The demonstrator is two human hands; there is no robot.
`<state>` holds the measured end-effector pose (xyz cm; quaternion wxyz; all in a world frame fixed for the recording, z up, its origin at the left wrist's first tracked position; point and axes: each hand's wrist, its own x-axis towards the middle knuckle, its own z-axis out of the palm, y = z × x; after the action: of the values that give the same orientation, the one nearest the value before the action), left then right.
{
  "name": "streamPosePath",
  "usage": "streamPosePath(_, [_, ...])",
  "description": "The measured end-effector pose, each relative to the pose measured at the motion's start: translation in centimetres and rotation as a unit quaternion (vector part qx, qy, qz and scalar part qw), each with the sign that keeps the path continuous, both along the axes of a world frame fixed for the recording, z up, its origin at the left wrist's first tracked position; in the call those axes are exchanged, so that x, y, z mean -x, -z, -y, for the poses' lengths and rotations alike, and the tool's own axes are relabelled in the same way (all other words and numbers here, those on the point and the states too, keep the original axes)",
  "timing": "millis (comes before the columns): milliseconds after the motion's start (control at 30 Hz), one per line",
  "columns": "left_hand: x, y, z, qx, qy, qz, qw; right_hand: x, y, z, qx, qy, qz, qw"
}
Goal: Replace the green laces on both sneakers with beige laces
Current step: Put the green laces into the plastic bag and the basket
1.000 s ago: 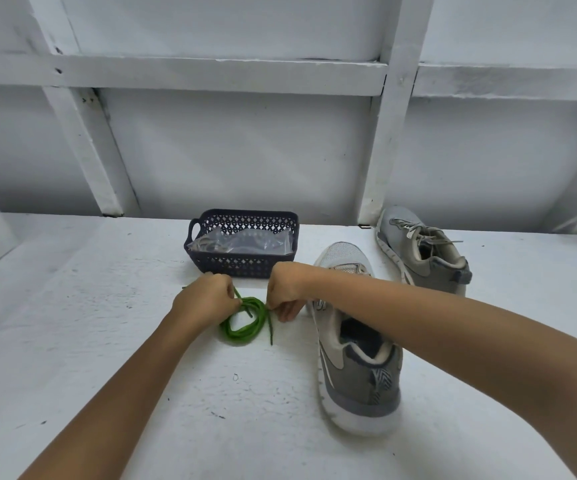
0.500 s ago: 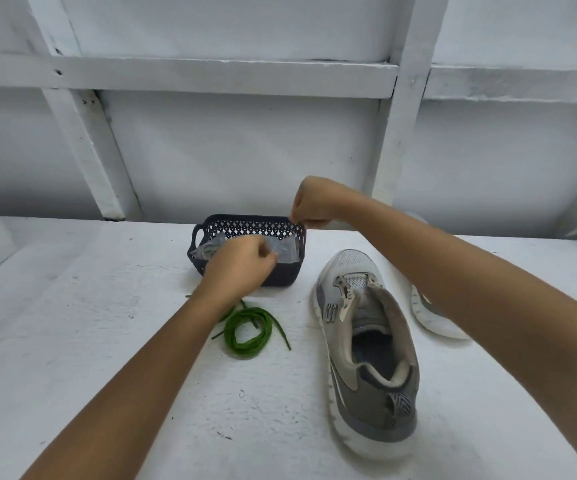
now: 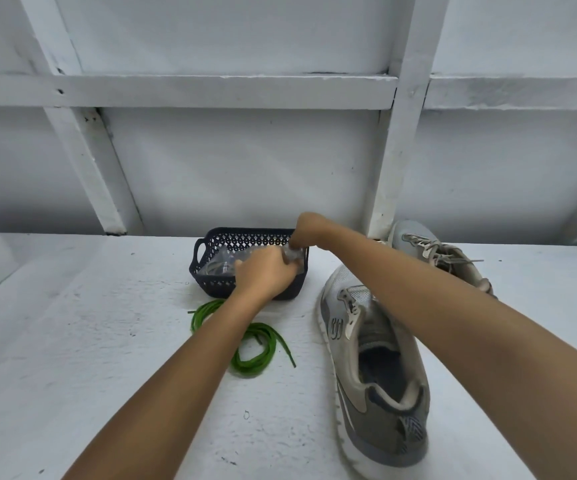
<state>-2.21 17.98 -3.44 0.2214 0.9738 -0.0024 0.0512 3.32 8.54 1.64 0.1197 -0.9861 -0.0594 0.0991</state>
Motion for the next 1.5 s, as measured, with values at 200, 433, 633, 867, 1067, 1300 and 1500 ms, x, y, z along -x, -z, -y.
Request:
streamPosePath(200, [0.6, -1.4, -1.0, 0.11, -0.01, 0.052, 0.993, -0.2, -2.1, 0.4, -0.263, 0.047, -0.029, 0.963])
streamPosePath(433, [1.1, -2.3, -2.6, 0.307, -0.088, 0.132, 0.939, 2.5, -6.2, 3.7, -0.38, -0.01, -0.035, 0.924])
streamPosePath(633, [0.0, -2.5, -4.7, 0.361, -0.196, 0.14, 0.901, 6.4, -6.5, 8.9, -0.486, -0.036, -0.012, 0.873])
streamPosePath(867, [0.0, -3.3, -3.4, 0.408, -0.043, 0.11, 0.905, 8.8, -2.2, 12.8, -0.602, 0.03, -0.004, 0.798])
streamPosePath(1067, [0.2, -4.0, -1.7, 0.422, 0.008, 0.151, 0.894, 9.9, 1.9, 13.7, -0.693, 0.095, -0.029, 0.714])
streamPosePath(1300, [0.7, -6.2, -1.9, 0.43, 0.043, 0.174, 0.885, 10.1, 4.2, 13.2, -0.795, 0.132, -0.073, 0.588])
streamPosePath(1500, [2.5, -6.7, -1.3, 0.612, 0.126, 0.044, 0.78, 9.8, 5.8, 12.5, -0.868, 0.142, -0.115, 0.462])
